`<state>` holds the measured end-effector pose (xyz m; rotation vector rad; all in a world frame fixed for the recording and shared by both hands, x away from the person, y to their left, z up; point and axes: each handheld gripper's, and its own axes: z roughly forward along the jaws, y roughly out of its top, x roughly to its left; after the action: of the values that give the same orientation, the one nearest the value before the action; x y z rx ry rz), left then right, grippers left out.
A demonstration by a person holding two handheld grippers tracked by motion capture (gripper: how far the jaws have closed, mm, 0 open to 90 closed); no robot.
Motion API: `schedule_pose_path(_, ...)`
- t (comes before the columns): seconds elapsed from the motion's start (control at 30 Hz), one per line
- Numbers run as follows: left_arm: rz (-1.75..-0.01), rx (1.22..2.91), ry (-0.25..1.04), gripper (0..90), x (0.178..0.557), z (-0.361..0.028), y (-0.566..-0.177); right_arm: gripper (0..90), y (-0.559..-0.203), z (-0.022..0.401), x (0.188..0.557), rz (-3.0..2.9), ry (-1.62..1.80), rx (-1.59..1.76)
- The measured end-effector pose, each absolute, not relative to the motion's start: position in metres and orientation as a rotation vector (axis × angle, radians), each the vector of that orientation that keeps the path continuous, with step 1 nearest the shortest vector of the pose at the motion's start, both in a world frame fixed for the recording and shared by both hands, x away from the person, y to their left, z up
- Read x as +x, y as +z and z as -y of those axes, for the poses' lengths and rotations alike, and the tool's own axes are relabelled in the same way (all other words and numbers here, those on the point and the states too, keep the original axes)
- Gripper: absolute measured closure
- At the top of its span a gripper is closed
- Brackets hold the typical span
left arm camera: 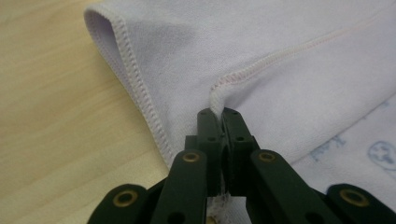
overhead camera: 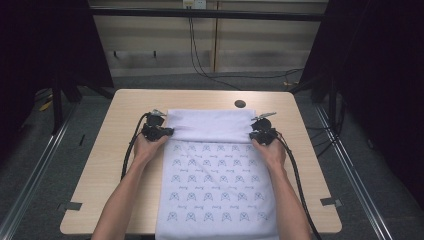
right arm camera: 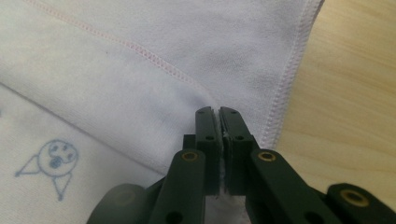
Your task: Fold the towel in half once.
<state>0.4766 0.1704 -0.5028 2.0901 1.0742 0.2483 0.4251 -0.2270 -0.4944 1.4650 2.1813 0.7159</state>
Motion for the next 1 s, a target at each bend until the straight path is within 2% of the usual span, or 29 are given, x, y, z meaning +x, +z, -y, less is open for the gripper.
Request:
schedule_pose_path(0.13, -1.03, 2.034, 0.192, 87.9, 0.468, -0.183, -0.499, 87.1, -0.489, 0.247, 0.422, -2.187, 0.931, 1.501)
schedule_pose_path(0.2, -1.017, 1.979, 0.167, 87.9, 0.463, -0.19, -0.489, 87.1, -0.473, 0.265, 0.416, -2.139, 1.152, 1.491)
schedule_pose_path(0.23, -0.979, 1.936, 0.169, 87.9, 0.456, -0.195, -0.472, 87.1, -0.465, 0.27, 0.414, -2.119, 1.206, 1.487)
schedule_pose_path(0.27, -0.979, 1.936, 0.169, 87.8, 0.456, -0.195, -0.472, 87.1, -0.465, 0.27, 0.414, -2.119, 1.206, 1.487)
schedule_pose_path(0.3, -0.947, 1.916, 0.171, 87.8, 0.449, -0.199, -0.458, 87.1, -0.444, 0.277, 0.408, -2.077, 1.298, 1.45)
schedule_pose_path(0.4, -0.9, 1.927, 0.232, 87.8, 0.43, -0.201, -0.43, 87.1, -0.428, 0.279, 0.403, -2.063, 1.343, 1.399)
schedule_pose_path(0.5, -0.821, 1.913, 0.246, 87.8, 0.402, -0.209, -0.398, 87.1, -0.395, 0.281, 0.384, -2.05, 1.393, 1.299)
schedule_pose_path(1.0, -0.642, 1.788, 0.24, 87.8, 0.319, -0.22, -0.331, 87.1, -0.333, 0.291, 0.299, -2.035, 1.539, 1.046)
